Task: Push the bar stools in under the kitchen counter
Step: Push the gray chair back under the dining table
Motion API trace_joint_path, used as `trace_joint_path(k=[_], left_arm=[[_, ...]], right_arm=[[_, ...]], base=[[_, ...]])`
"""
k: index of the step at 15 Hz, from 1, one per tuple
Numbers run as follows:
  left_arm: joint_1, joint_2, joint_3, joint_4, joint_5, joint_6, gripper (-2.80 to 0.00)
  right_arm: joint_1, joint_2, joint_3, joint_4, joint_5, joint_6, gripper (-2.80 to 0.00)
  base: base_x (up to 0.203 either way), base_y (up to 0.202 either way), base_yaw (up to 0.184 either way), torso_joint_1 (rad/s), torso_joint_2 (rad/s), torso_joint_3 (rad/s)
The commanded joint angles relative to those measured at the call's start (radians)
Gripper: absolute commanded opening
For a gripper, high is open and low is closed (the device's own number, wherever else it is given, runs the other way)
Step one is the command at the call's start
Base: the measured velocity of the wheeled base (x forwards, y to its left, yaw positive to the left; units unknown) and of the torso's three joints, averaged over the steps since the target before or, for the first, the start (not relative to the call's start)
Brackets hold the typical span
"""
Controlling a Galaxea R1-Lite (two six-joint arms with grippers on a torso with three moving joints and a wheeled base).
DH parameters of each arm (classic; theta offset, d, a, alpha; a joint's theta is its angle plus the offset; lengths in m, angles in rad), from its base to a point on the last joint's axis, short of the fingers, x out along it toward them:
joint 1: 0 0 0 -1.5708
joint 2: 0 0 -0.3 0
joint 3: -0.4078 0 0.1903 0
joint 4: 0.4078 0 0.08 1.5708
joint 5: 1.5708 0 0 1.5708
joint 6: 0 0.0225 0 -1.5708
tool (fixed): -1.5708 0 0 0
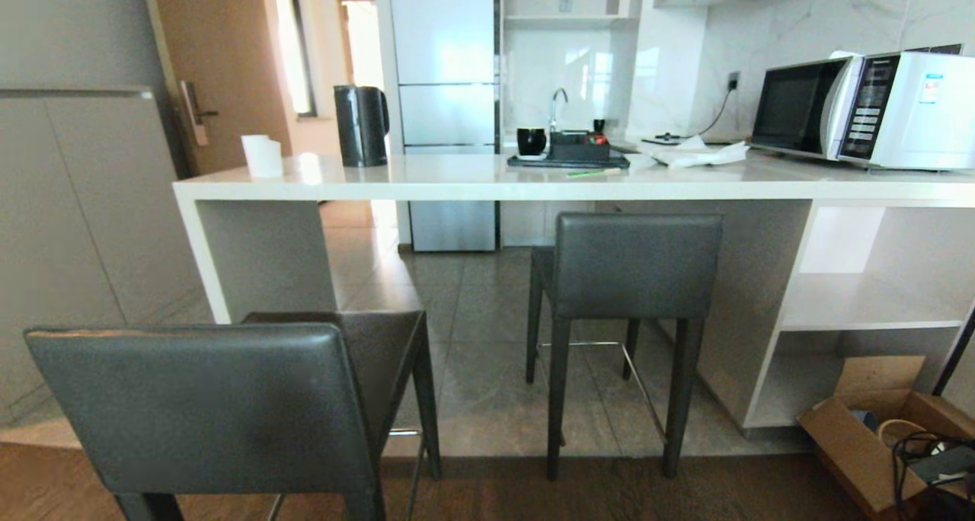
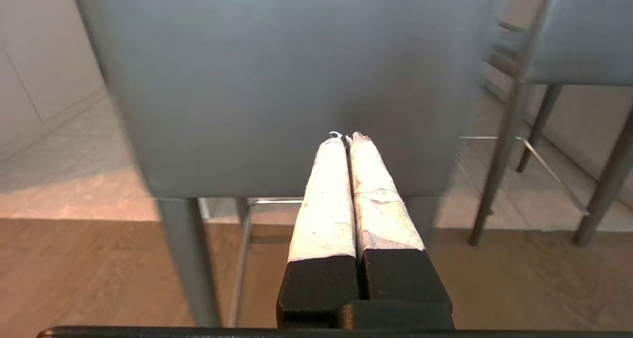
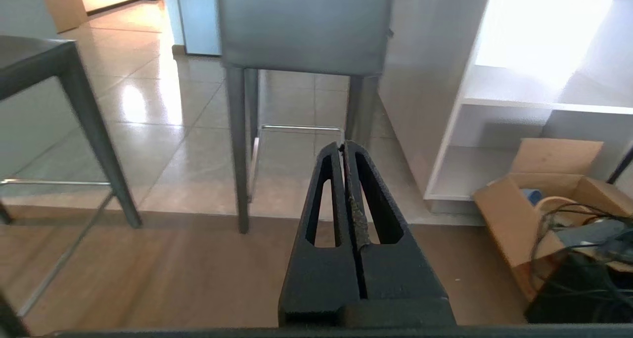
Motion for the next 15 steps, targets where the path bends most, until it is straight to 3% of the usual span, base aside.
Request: trace_joint_path(k=[1,15], left_arm=[[0.000,0.001,0.000,0.000,0.000,0.000,-2.80],[0.000,0.001,0.000,0.000,0.000,0.000,-2.80]], right_arm=[[0.000,0.001,0.000,0.001,0.000,-0.001,-2.80],[0.000,0.001,0.000,0.001,0.000,0.003,-2.80]], base=[[0.000,0.197,-0.004,0.005,0.00,0.002],[0.000,0.197,-0.003,0.001,0.00,0.002]])
